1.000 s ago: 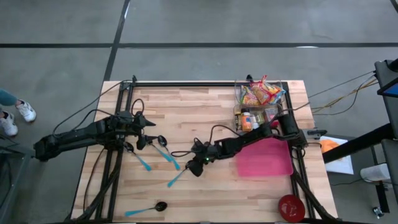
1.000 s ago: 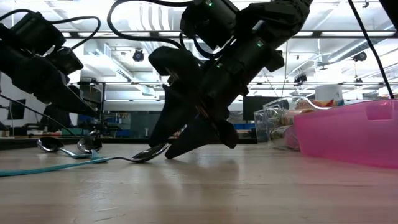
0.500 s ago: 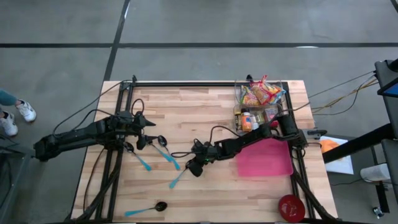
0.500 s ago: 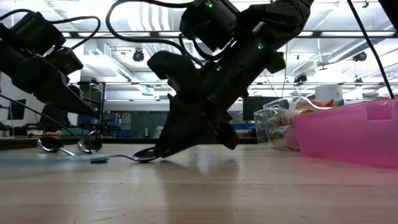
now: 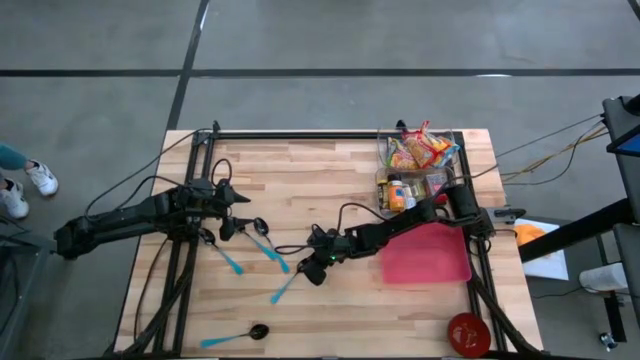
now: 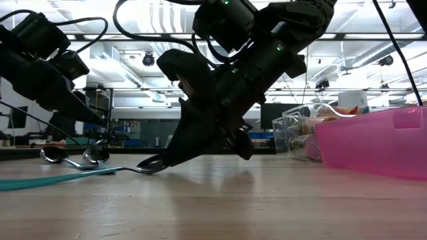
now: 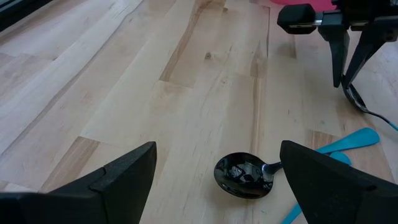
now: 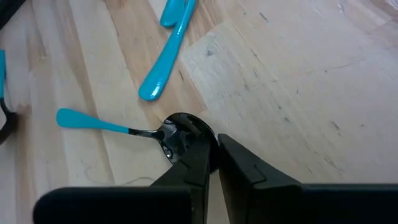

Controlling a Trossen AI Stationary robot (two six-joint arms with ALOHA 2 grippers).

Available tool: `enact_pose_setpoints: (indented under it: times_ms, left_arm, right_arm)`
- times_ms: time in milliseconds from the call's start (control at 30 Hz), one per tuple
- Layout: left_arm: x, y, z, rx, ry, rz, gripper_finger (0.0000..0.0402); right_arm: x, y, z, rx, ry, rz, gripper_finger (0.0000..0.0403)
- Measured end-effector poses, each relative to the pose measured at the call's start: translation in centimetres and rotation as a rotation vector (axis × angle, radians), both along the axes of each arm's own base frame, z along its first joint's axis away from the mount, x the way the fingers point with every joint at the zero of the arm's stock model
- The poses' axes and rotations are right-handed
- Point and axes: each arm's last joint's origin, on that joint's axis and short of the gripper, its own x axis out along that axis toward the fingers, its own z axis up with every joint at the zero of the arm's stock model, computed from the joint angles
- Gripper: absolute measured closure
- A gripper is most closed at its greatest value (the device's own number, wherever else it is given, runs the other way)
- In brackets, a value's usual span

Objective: Pick & Place Food Item
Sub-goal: Put the blue spoon into the red bin

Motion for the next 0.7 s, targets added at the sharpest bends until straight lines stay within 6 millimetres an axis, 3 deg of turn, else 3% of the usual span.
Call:
enact_pose_setpoints:
  times_ms: [300,700]
  left_arm:
    - [0.0,0.0,0.0,0.000,0.000,0.000,0.0057]
    - [0.0,0.0,0.0,-0.001,0.001,0.000,0.0057]
  right_arm:
    - [-0.1,0.0,0.3,-0.006,-0.001,0.002,0.0381]
    - [-0.8,0.1,2.7,-0.043,-0.010,0.032,0.0382]
